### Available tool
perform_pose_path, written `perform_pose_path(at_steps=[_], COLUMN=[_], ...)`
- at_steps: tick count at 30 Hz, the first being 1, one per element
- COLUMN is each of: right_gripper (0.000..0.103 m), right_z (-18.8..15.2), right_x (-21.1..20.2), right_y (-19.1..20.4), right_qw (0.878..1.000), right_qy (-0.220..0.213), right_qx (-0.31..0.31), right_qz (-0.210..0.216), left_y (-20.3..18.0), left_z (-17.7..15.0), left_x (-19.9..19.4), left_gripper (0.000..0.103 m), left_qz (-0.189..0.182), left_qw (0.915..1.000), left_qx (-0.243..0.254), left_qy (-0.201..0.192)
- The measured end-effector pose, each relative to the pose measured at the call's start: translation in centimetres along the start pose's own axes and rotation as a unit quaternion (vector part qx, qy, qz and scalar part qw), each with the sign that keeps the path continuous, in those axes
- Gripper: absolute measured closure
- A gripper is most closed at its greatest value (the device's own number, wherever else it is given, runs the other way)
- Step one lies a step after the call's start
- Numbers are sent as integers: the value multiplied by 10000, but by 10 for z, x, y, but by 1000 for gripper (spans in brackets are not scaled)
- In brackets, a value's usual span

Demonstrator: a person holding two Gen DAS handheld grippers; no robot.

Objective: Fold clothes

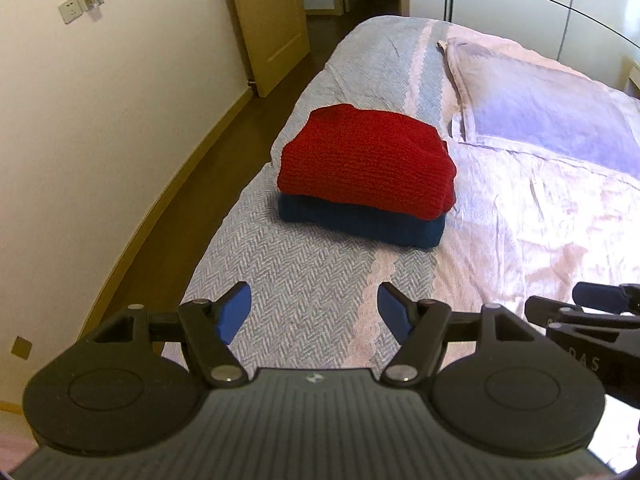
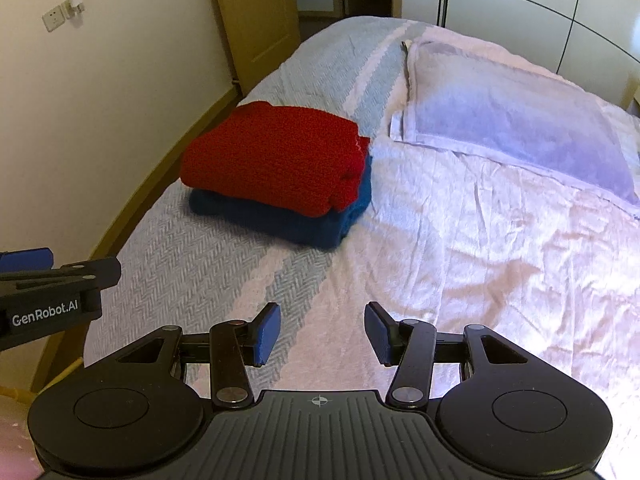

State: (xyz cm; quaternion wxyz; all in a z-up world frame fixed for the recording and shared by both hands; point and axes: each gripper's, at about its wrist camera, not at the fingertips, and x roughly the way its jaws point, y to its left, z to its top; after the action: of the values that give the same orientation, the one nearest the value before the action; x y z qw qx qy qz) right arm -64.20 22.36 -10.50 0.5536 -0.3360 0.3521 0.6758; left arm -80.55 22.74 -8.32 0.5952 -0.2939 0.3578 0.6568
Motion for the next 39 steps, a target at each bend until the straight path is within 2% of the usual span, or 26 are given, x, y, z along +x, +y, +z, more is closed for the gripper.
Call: perform_pose_path(at_steps=[21,39], right_gripper=[53,53], right_z=[-10,-3], right_x=[-36,-33], right_y=[-80,-155], right_qw=[9954,9875], right_qy=[-11,149], right_qx=[-786,-1245], right_qz=[556,953], left_y=[-86,-156], left_z=[-28,-32], left_x=[-54,-71], left_gripper=[36,36], left_qz=[472,713], left_qw=[9954,9874], left_qx=[-837,-1410], left_qy=[-33,17])
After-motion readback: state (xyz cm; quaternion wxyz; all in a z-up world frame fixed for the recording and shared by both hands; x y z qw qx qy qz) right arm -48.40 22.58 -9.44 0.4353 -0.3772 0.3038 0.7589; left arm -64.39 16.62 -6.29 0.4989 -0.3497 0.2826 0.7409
